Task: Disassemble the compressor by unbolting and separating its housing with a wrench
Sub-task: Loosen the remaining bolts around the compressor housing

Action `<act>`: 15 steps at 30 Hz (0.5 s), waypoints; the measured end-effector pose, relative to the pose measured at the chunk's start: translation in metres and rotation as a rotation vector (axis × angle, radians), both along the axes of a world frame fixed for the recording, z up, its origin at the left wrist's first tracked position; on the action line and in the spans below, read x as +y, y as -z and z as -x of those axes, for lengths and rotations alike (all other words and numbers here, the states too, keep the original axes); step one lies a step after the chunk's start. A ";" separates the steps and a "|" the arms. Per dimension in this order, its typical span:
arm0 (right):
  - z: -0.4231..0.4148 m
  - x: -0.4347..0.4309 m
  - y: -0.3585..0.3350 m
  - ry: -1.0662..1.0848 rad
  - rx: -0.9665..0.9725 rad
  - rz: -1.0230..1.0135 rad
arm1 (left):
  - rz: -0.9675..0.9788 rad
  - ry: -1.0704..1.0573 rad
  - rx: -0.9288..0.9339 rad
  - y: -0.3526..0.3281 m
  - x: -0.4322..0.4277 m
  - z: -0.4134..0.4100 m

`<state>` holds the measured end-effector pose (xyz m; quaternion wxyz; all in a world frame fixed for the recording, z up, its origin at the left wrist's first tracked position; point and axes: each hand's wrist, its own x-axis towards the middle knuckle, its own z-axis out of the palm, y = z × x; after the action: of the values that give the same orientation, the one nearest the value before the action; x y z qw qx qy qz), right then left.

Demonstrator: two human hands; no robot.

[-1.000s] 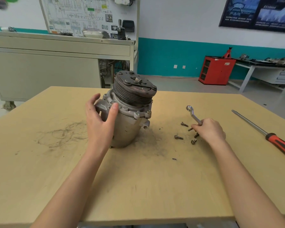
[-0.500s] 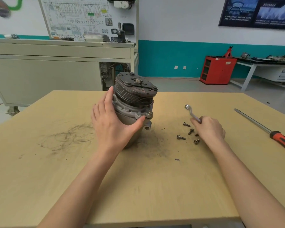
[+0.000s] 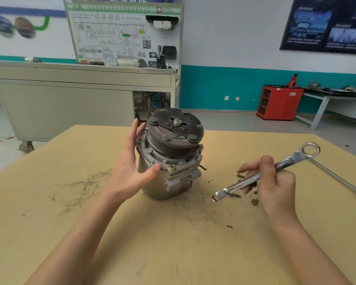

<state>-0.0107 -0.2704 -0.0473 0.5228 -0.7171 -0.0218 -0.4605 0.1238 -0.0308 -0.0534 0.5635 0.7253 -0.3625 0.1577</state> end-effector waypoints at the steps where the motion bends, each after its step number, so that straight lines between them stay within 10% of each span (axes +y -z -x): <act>1: 0.001 0.006 0.002 -0.041 -0.051 0.038 | -0.003 0.003 0.003 0.001 -0.001 -0.001; 15: 0.008 0.055 0.020 0.053 -0.349 0.776 | 0.062 0.052 0.011 0.002 0.001 -0.011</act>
<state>-0.0183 -0.2154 -0.0669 0.1906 -0.7722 -0.2633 -0.5459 0.1344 -0.0302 -0.0551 0.5917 0.6987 -0.3732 0.1499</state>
